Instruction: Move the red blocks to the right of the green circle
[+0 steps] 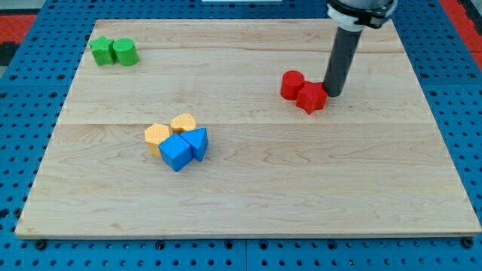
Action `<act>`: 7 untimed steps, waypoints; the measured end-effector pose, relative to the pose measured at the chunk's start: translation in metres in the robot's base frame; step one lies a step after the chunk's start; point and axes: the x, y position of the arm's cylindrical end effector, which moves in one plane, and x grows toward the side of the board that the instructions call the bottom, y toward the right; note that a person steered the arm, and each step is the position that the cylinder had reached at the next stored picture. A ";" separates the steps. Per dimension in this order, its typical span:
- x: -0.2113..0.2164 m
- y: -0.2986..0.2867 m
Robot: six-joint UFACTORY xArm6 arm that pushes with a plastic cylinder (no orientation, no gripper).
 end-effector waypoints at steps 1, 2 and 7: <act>-0.019 -0.022; -0.030 -0.035; -0.022 -0.077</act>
